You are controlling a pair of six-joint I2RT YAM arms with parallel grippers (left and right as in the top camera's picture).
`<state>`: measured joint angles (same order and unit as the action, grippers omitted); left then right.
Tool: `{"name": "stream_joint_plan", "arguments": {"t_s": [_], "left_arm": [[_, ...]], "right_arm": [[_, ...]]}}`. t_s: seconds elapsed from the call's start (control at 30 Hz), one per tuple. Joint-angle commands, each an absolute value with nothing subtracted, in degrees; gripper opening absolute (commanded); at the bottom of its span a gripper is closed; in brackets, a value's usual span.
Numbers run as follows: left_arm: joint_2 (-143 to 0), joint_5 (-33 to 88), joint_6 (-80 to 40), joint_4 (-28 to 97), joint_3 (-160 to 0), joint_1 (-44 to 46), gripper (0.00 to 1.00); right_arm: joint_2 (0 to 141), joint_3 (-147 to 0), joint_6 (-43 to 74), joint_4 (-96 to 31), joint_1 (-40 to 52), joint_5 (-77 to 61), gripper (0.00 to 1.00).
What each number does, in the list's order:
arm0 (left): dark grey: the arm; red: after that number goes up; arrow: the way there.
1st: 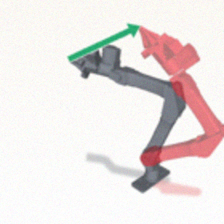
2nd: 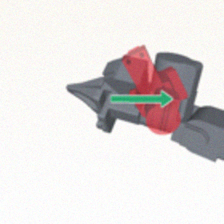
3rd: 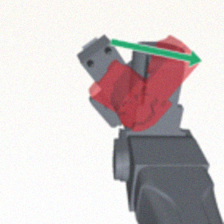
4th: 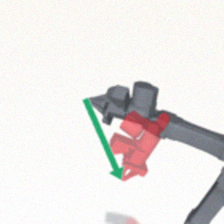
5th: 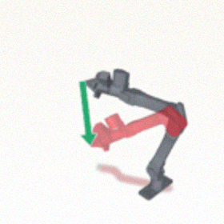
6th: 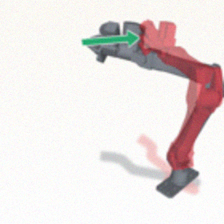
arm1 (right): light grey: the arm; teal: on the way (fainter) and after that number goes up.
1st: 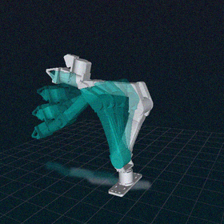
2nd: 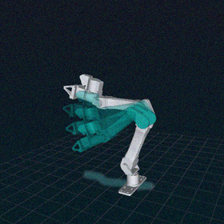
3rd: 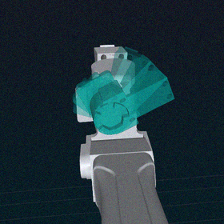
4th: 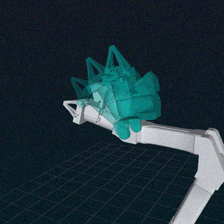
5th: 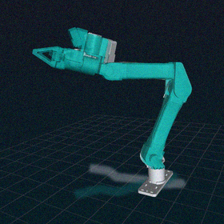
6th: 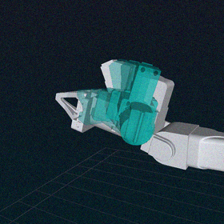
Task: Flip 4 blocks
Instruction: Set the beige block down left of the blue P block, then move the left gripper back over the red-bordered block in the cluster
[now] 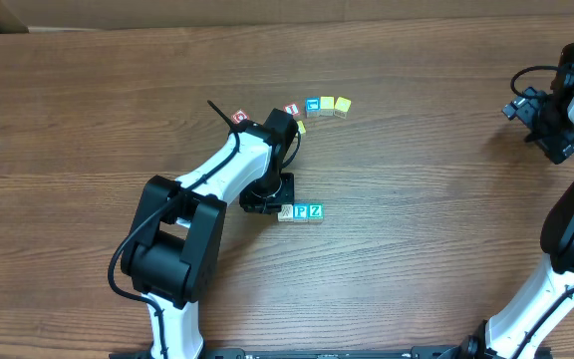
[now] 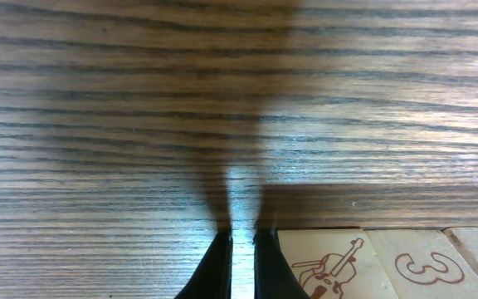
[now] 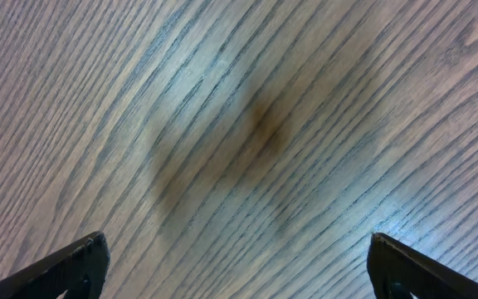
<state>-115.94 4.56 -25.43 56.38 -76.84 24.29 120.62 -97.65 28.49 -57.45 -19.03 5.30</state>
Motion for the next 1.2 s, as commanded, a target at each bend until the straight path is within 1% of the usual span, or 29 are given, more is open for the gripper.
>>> {"name": "stream_joint_plan", "arguments": {"t_s": [0.0,0.13,0.2,0.23,0.37,0.43,0.5,0.53,0.57,0.63,0.67,0.83,1.17], "left_arm": [[-116.25,5.37,-25.74,56.23,-76.55,24.75,0.04],[-116.25,5.13,-23.79,57.12,-77.34,23.99,0.04],[-116.25,3.81,-23.09,59.48,-79.42,23.07,0.04],[-116.25,2.2,-22.7,62.81,-82.81,21.82,0.04],[-116.25,0.64,-21.1,69.54,-93.34,18.33,0.07],[-116.25,0.67,-20.71,71.42,-98.5,16.75,0.12],[-116.25,0.67,-20.71,71.77,-103.81,15.07,0.37],[-116.25,0.64,-20.69,71.29,-105.49,14.57,0.47],[-116.25,0.64,-20.27,70.06,-106.96,14.09,0.51],[-116.25,0.64,-18.02,65.93,-108.16,13.43,0.66],[-116.25,0.58,-16.75,64.05,-108.14,13.37,0.7],[-117.69,-4.97,-13.02,56.53,-107.63,13.52,0.72],[-125.75,-6.57,-11.29,54.68,-107.63,13.39,0.72]], "right_arm": [[120.14,-98.65,28.45,-57.14,-18.94,5.23,1.0],[120.14,-98.65,28.45,-57.12,-18.94,5.23,1.0],[120.14,-98.65,28.45,-57.14,-18.94,5.23,1.0],[120.14,-98.65,28.45,-57.14,-18.94,5.21,1.0],[120.14,-98.65,28.45,-57.14,-18.94,5.23,1.0],[120.14,-98.65,28.47,-57.12,-18.94,5.23,1.0],[120.14,-98.65,28.47,-57.14,-18.94,5.23,1.0],[120.14,-98.65,28.47,-57.14,-18.94,5.23,1.0],[120.14,-98.65,28.45,-57.14,-18.94,5.23,1.0],[120.14,-98.65,28.47,-57.14,-18.94,5.23,1.0],[120.14,-98.65,28.45,-57.14,-18.94,5.23,1.0],[120.14,-98.65,28.47,-57.14,-18.94,5.23,1.0],[120.14,-98.65,28.45,-57.14,-18.94,5.23,1.0]]}}
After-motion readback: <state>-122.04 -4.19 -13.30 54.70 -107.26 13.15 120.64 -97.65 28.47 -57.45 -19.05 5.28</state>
